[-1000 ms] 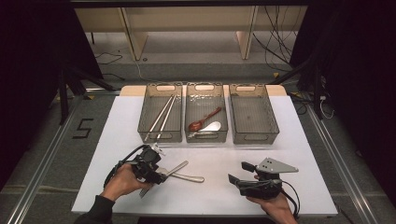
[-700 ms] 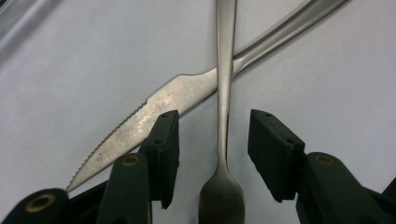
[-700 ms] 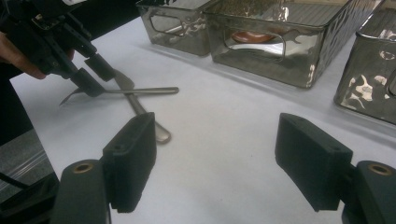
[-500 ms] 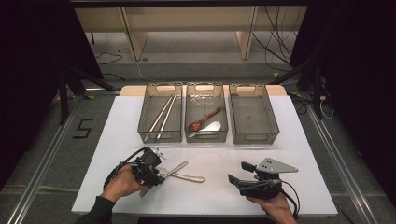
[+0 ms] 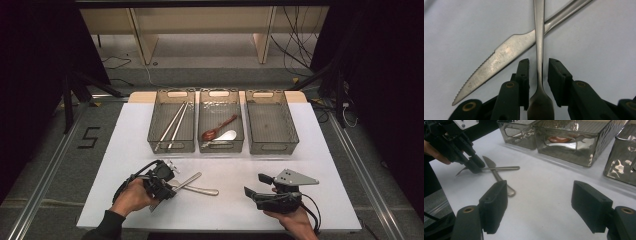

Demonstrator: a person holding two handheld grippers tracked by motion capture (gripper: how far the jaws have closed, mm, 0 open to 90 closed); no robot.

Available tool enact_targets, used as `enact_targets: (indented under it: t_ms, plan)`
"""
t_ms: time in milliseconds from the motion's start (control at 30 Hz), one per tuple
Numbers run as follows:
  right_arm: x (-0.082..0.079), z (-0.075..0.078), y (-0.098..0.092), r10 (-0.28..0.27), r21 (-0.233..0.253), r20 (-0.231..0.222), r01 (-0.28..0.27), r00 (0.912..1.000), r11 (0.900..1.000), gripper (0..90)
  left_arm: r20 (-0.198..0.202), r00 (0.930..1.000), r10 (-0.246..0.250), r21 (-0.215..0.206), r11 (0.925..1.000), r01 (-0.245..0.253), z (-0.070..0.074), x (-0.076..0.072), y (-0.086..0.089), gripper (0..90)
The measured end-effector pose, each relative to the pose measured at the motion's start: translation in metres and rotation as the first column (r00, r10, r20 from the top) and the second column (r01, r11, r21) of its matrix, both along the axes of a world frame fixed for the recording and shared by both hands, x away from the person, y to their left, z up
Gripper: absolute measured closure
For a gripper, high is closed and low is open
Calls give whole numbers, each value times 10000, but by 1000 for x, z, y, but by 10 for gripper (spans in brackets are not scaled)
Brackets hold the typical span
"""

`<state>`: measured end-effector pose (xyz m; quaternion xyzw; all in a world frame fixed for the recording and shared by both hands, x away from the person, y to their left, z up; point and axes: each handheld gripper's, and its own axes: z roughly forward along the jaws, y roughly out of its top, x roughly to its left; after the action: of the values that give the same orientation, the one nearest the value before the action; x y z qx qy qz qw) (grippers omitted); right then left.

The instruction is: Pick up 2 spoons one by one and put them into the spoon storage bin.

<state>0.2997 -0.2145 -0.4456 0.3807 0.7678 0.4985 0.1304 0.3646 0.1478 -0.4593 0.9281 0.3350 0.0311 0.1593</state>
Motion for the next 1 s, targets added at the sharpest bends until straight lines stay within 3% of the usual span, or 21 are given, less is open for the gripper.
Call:
enact_targets:
  t_ms: [500, 700, 1000]
  plan:
    - [0, -1, -1, -19, 54, -42, 20, 10000, 10000, 301, -65, 9995, -324, 166, 9993, 325, -1, 1, -1, 827]
    - [1, -1, -3, -50, 74, -33, 51, 10000, 10000, 301, -51, 9994, -344, 160, 9993, 345, -1, 1, -1, 837]
    - [1, 0, 0, 1, 49, -20, 0, 10000, 10000, 301, 293, 9988, -401, 304, 9988, 392, 2, 4, 2, 846]
